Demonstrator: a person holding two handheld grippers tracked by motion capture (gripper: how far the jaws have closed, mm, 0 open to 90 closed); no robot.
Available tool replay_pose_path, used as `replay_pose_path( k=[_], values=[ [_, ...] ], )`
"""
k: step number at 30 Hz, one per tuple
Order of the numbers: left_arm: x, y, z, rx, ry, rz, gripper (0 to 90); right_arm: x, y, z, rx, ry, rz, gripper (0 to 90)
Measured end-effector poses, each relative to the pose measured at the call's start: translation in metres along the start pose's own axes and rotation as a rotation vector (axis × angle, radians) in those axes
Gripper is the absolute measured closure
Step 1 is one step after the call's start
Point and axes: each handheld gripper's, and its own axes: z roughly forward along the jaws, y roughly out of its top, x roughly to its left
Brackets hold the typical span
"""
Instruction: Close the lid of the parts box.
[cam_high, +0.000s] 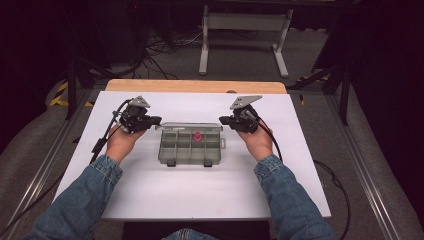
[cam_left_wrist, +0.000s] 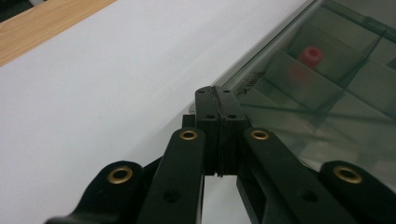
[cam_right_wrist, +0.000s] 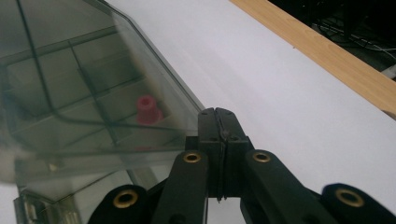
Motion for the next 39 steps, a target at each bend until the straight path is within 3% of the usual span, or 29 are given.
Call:
replay_pose_path(
  k=[6, 20, 28, 39],
  values=[
    [-0.007, -0.003, -0.007, -0.006, -0.040, 0.017, 88.3, 0.007, -0.002, -0.008, 0.010, -0.002, 0.013, 90.0],
    [-0.026, -0.010, -0.024, -0.028, -0.116, 0.036, 88.3, 0.031, -0.005, -0.019, 0.026, 0.081, 0.014, 88.6],
    [-0.036, -0.014, -0.027, 0.017, -0.156, 0.052, 87.5, 0.044, -0.012, -0.015, 0.073, 0.099, 0.007, 88.2],
    [-0.042, -0.021, -0.021, 0.069, -0.188, 0.067, 87.5, 0.055, -0.023, -0.014, 0.076, 0.139, 0.021, 87.4]
  ],
)
